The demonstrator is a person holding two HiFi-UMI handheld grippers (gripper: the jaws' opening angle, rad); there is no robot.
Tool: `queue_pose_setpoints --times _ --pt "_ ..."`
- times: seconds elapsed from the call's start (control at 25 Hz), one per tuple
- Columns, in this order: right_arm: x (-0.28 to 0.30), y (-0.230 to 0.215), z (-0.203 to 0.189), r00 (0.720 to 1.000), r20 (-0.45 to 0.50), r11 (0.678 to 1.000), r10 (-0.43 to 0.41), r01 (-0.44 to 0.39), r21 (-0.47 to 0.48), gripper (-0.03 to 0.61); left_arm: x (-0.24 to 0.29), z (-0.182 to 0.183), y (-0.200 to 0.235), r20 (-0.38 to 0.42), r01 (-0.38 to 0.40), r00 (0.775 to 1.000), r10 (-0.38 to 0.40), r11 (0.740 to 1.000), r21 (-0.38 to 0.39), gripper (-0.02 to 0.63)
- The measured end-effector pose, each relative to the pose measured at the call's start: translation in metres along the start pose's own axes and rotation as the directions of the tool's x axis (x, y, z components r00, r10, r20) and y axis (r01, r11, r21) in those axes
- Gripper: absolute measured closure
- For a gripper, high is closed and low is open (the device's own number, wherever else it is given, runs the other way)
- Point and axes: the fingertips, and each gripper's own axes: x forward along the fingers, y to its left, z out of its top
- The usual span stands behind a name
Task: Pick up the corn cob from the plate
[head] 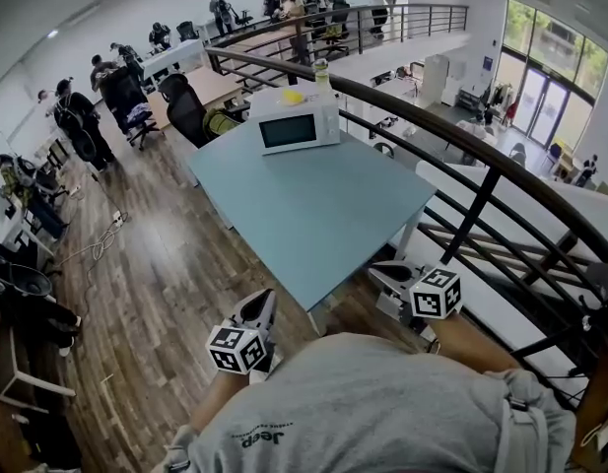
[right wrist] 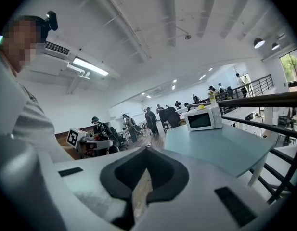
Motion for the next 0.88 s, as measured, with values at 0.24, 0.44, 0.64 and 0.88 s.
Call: queue_pose_setpoints --times 0.24,0.44,0.64,0.88 --pt "-0.012 -0.005 -0.006 0.999 0.005 0.999 0.033 -0.033 0.019 0.563 0.003 -0.002 -0.018 -0.009 -0.013 1.000 0.013 1.000 0.004 0.595" --pt "-0.019 -0.010 -0.010 0.999 0.006 0.999 0.040 -0.040 0.021 0.563 0.007 -0.005 -0.031 -0.025 -0.013 1.000 0.013 1.000 0.005 0.595" --pt "-0.024 -0.020 -0.014 0.999 0.001 0.998 0.047 -0.047 0.040 0.563 0.013 -0.004 -0.039 -0.039 -0.018 0.999 0.018 1.000 -0.001 0.595" --pt "-0.016 -0.031 -0.022 0.999 -0.006 0.998 0.036 -0.036 0.051 0.563 0.019 -0.011 -0.035 -0.049 -0.004 0.999 0.004 1.000 0.003 0.595"
